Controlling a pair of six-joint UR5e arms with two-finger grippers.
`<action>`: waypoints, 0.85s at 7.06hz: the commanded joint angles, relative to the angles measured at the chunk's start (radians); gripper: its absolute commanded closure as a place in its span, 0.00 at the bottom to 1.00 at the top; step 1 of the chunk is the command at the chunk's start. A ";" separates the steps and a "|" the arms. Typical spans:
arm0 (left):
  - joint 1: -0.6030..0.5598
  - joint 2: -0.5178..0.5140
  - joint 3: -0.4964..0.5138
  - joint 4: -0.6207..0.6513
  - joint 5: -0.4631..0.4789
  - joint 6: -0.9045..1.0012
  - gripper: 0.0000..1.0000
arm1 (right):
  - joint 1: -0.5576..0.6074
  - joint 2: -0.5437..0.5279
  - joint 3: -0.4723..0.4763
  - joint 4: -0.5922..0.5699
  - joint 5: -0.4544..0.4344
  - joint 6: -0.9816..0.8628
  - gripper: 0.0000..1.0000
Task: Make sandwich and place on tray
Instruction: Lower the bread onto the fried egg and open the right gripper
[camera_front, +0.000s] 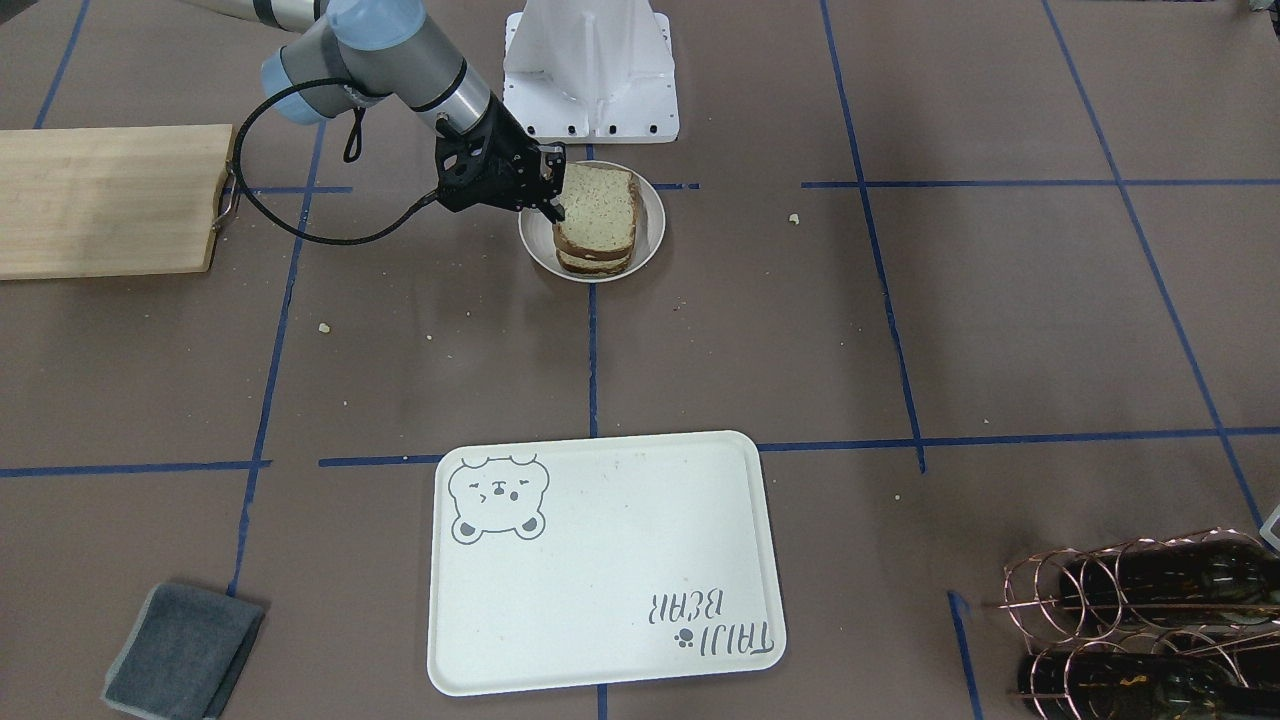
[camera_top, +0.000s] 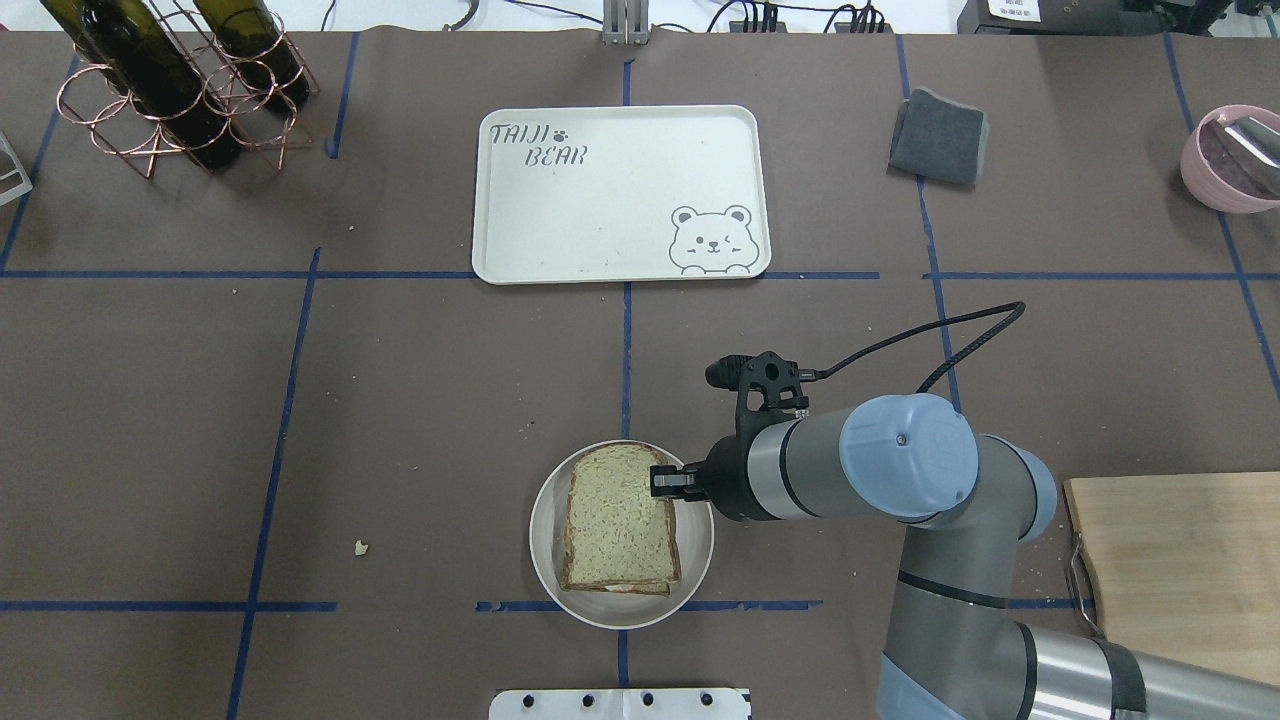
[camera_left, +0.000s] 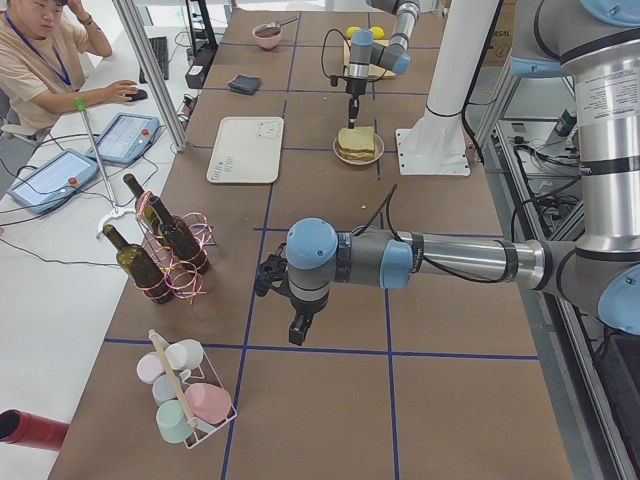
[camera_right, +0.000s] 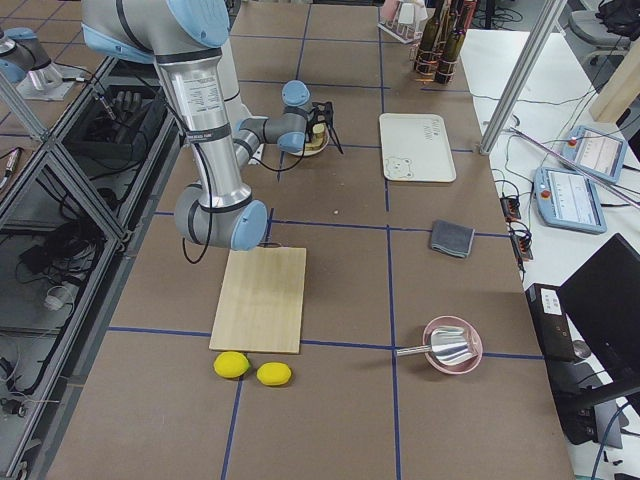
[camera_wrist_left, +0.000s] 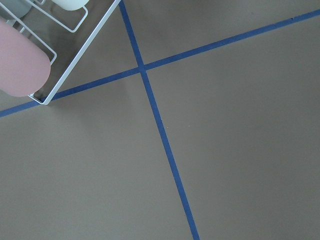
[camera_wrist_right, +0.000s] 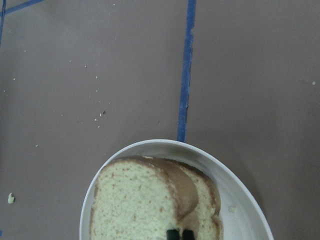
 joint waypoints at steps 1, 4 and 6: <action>0.000 0.000 0.001 0.000 0.001 0.000 0.00 | -0.044 -0.002 -0.009 0.001 -0.089 0.017 1.00; 0.000 0.000 0.007 0.000 0.001 0.000 0.00 | -0.047 -0.015 0.001 -0.002 -0.210 0.005 0.00; 0.000 -0.012 -0.001 -0.002 0.000 0.000 0.00 | 0.050 -0.007 0.055 -0.188 -0.102 -0.004 0.00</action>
